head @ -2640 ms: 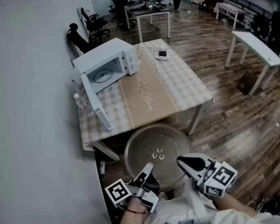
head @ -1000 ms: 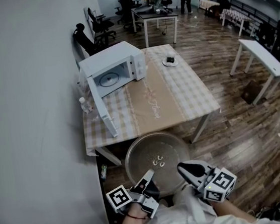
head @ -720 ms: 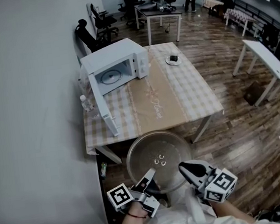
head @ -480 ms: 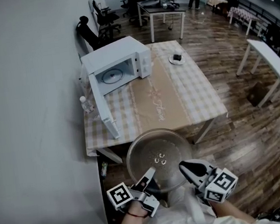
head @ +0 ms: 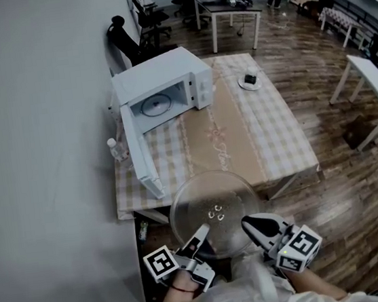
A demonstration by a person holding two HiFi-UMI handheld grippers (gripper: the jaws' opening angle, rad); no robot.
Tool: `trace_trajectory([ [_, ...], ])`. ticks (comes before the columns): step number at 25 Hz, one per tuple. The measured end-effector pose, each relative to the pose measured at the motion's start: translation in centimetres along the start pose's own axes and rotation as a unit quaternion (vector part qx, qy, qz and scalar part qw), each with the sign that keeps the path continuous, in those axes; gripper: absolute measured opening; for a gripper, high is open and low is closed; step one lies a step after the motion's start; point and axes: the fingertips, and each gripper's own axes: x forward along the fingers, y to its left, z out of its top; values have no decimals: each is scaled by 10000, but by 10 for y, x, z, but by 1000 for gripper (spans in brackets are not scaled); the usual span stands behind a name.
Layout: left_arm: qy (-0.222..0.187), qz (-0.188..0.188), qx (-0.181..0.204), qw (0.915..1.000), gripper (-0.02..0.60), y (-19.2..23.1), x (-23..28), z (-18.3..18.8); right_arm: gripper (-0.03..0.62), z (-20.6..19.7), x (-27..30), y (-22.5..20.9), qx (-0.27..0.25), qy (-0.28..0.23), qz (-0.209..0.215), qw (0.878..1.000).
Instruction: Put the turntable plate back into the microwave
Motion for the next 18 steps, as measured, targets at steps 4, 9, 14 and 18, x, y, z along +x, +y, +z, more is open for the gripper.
trace_trajectory([
  [4,-82,41,-68,9999,12,4,18,14,35,5,14,-20,20,69,63,10000],
  [9,-165,94,-31,9998,12,9,45,35,35,11,35,-51,42,144,130,9998],
  [14,-303,81,-7,9995,12,12,72,60,35,22,58,-80,-5,182,208,9996],
  [18,-386,69,-22,9992,12,12,90,76,35,30,73,-99,-27,207,272,9994],
])
